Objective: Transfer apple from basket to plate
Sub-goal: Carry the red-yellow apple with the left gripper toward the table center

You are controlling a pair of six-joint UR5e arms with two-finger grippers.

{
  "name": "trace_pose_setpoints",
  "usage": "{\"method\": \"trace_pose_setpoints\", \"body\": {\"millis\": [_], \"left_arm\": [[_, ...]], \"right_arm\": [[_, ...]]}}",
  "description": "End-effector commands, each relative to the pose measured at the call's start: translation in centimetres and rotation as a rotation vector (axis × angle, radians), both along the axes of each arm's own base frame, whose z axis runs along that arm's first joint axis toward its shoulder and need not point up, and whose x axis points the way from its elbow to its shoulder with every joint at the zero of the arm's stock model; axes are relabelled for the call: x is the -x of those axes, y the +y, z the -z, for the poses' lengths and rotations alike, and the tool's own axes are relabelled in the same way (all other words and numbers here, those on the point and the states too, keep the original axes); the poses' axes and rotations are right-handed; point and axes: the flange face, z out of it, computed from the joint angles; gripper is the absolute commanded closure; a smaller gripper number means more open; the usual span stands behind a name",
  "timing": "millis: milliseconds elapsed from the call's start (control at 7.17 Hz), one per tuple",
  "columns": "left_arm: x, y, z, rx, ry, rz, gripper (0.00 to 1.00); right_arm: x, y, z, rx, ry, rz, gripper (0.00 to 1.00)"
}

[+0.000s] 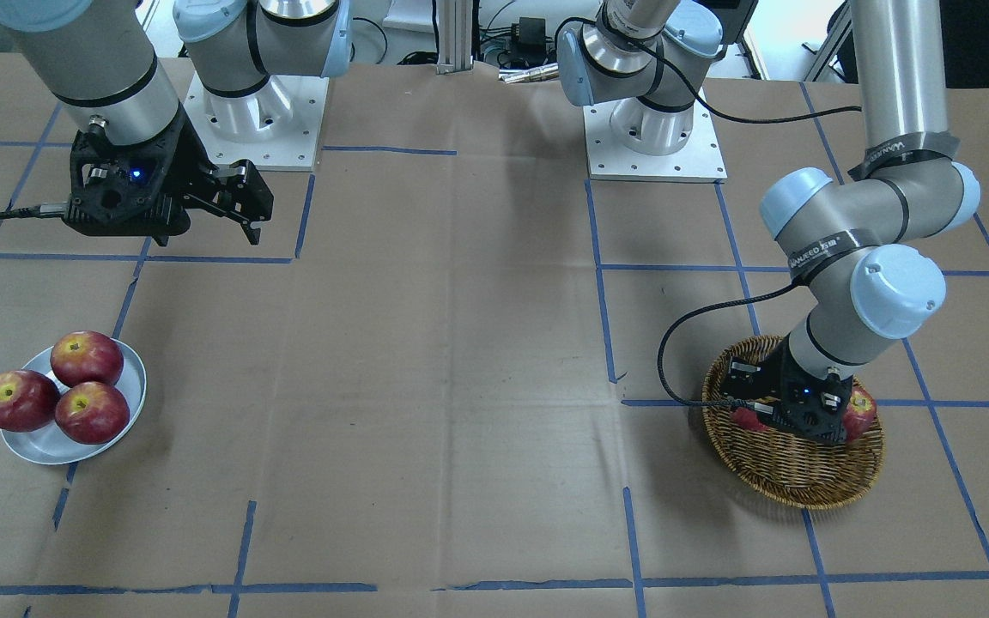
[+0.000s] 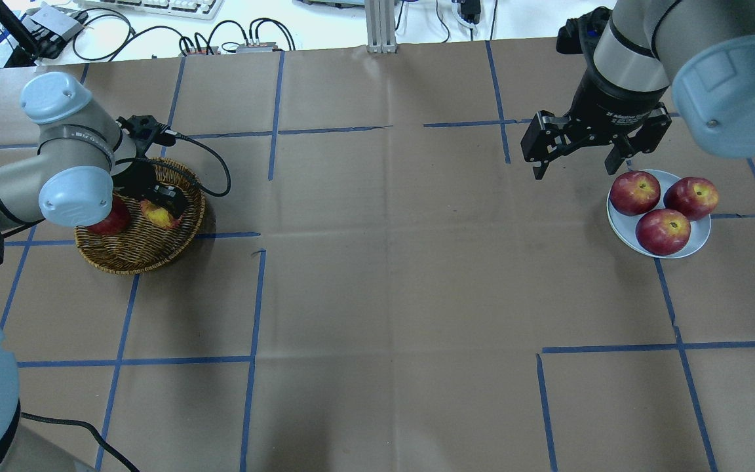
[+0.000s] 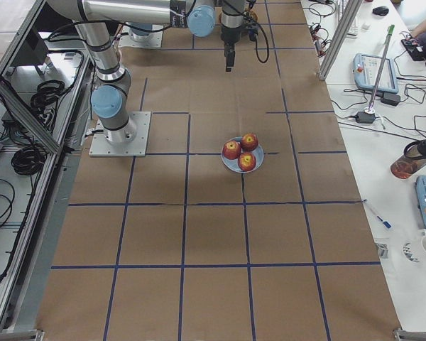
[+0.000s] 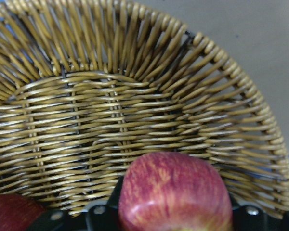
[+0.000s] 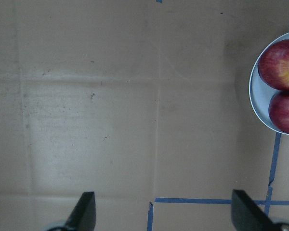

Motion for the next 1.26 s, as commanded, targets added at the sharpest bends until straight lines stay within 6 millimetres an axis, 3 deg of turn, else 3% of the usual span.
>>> {"method": "trace_pose_setpoints", "body": {"millis": [0,279,558,698,977,1116], "left_arm": [[9.2,0.5,-5.1,0.063,-0.006,-0.051,0.47],[21.1,0.7,-6.4,0.098,0.020,-0.105,0.49],[31.5,2.4,-1.8,0.072,0.037,-0.150,0.49],[35.6,2.4,-0.7,0.096,0.028,-0.133,0.49],[40.4,2.6,3.1,0.085,-0.019,-0.119,0.49],[41.5,3.1,4.6,0.069,-0.025,-0.124,0.49]], "right_arm": [[0.0,0.0,0.0,0.000,0.000,0.000,0.00],[0.0,0.0,0.0,0.000,0.000,0.000,0.00],[0.0,0.0,0.0,0.000,-0.001,0.002,0.00],[0.0,0.0,0.0,0.000,0.000,0.000,0.00],[0.1,0.0,0.0,0.000,0.000,0.002,0.00],[0.1,0.0,0.0,0.000,0.000,0.002,0.00]]}}
